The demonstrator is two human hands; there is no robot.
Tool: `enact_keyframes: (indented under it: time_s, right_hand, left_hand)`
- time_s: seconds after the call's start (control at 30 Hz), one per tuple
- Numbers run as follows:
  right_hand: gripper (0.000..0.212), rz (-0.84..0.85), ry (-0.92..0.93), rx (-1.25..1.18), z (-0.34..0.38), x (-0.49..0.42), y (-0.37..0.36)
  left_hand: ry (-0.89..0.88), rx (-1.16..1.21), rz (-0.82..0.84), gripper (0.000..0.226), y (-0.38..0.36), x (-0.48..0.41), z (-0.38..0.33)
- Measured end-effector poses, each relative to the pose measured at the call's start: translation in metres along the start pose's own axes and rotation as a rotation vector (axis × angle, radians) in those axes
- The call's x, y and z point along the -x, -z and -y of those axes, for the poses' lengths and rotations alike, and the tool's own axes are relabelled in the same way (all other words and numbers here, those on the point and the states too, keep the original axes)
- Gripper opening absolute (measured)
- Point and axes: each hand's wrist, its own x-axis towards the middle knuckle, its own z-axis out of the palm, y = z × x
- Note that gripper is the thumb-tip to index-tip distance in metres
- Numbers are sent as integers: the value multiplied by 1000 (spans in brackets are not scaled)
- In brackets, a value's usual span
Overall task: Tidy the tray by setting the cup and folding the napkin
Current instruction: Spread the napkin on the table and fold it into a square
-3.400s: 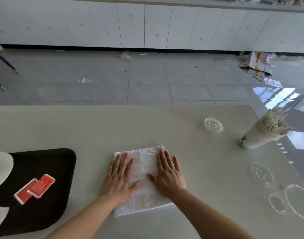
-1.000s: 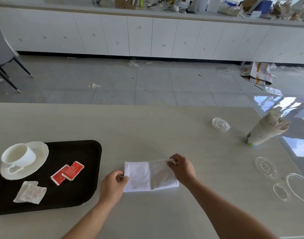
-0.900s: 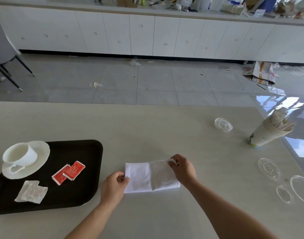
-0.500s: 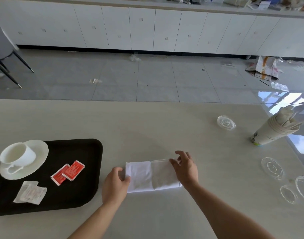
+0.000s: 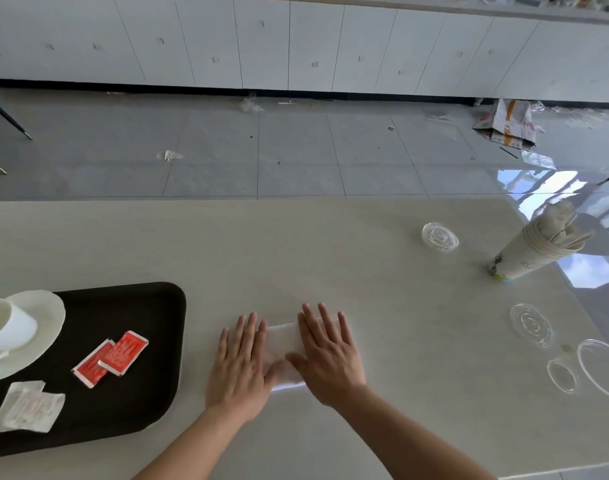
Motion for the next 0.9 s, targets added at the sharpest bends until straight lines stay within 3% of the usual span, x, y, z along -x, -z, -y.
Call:
enact_keyframes:
  time_s: [0.43, 0.53, 0.67, 0.8, 0.9]
  right_hand:
    - [80, 31, -44, -29, -16, 9, -11]
    - [79, 31, -15, -23, -17, 10, -6]
    - [63, -74, 64, -39, -17, 18, 6]
    - [50, -180, 101, -507, 11, 29, 13]
    - [49, -109, -173, -996, 40, 24, 21]
  left_hand:
    - [50, 28, 55, 79, 1, 0, -3]
    - [183, 114, 92, 84, 8, 5, -5]
    - [462, 338, -41, 80, 25, 20, -8]
    - [762, 648, 9, 48, 32, 19, -6]
    - [799, 676, 77, 36, 34, 14, -5]
